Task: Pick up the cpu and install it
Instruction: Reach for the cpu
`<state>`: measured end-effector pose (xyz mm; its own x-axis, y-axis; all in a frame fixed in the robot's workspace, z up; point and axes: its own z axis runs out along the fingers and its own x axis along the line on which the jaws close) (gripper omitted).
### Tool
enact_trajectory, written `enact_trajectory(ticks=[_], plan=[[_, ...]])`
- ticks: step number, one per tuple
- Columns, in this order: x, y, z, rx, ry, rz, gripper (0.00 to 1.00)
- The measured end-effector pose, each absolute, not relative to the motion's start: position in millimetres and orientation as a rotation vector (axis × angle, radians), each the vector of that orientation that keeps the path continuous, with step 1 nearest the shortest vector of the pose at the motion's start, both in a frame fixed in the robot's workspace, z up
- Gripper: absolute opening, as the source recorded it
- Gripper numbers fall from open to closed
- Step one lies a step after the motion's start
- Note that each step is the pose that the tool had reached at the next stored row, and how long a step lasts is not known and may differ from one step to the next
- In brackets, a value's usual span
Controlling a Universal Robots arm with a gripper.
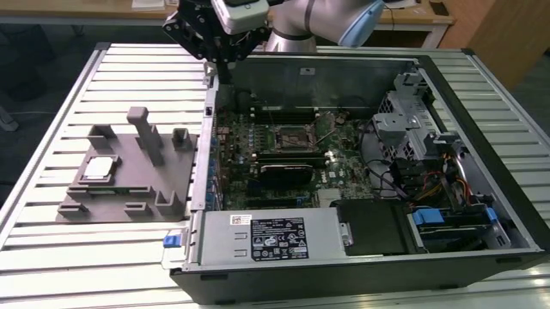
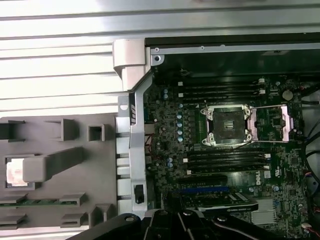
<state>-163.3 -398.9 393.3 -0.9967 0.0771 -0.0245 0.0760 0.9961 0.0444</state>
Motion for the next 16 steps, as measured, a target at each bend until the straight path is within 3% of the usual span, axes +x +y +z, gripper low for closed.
enact_trajectory(ticks=[16], plan=[[-198,-399,393,0.127,3.112,0.068,0.11]])
